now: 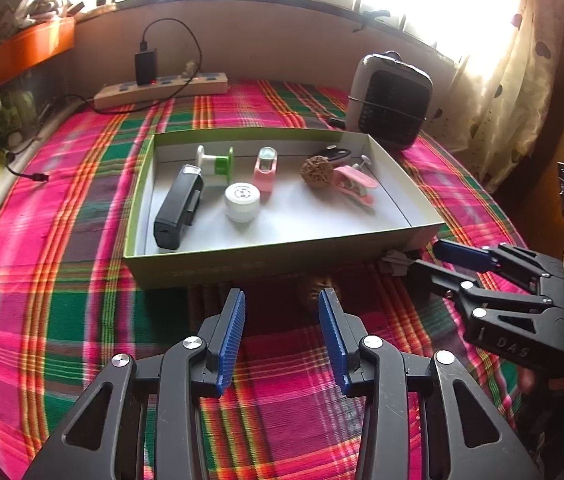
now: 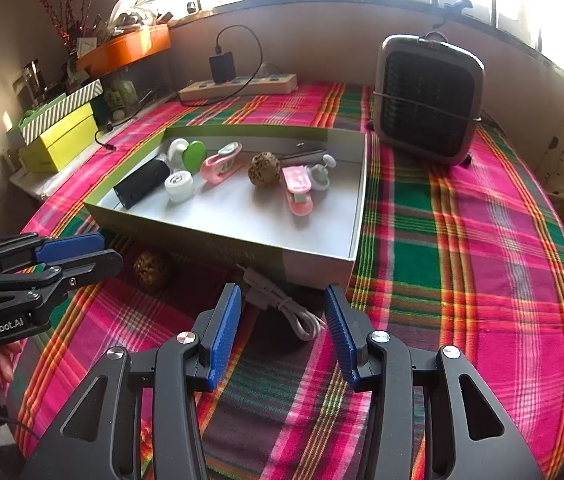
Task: Organize objects
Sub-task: 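Withdraw both grippers from the tray toward the walnut and white cable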
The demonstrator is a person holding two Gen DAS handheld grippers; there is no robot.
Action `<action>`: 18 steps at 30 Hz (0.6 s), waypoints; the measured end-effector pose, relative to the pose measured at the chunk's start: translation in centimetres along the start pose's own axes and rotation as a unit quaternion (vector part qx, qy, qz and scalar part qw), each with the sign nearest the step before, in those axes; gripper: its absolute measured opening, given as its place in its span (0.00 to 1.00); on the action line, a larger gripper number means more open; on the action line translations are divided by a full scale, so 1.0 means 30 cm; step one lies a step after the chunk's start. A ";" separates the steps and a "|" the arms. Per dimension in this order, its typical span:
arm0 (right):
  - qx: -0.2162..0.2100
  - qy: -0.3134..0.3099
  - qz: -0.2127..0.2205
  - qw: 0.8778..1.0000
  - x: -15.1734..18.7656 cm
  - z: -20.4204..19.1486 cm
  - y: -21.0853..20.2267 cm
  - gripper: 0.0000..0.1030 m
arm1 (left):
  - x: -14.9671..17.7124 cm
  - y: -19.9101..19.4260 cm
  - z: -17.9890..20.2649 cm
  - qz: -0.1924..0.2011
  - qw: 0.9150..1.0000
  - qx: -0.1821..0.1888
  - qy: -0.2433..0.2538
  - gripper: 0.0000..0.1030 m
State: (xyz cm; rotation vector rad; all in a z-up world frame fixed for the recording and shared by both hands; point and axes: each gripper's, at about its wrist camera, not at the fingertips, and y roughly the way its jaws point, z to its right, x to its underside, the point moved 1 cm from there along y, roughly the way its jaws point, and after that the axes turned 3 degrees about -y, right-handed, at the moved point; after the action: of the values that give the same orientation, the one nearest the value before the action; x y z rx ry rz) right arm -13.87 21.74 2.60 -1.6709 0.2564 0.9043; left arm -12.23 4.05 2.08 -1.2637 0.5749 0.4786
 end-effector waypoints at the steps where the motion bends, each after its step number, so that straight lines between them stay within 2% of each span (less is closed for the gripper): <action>1: -0.002 -0.001 -0.003 1.000 0.001 0.000 0.006 0.43 | 0.000 0.003 0.002 -0.002 1.000 0.001 -0.002 0.36; 14: -0.024 -0.022 -0.019 0.999 0.022 -0.025 0.012 0.44 | -0.006 0.038 0.029 -0.014 1.000 0.012 -0.001 0.38; 18: -0.043 -0.031 -0.026 0.998 0.031 -0.049 0.012 0.44 | -0.007 0.049 0.038 -0.018 1.000 0.015 0.001 0.38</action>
State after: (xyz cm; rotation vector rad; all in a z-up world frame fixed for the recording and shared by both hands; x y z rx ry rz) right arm -12.83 20.56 1.76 -1.7178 0.1337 0.9374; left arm -13.15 5.50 1.34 -1.2439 0.5594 0.4376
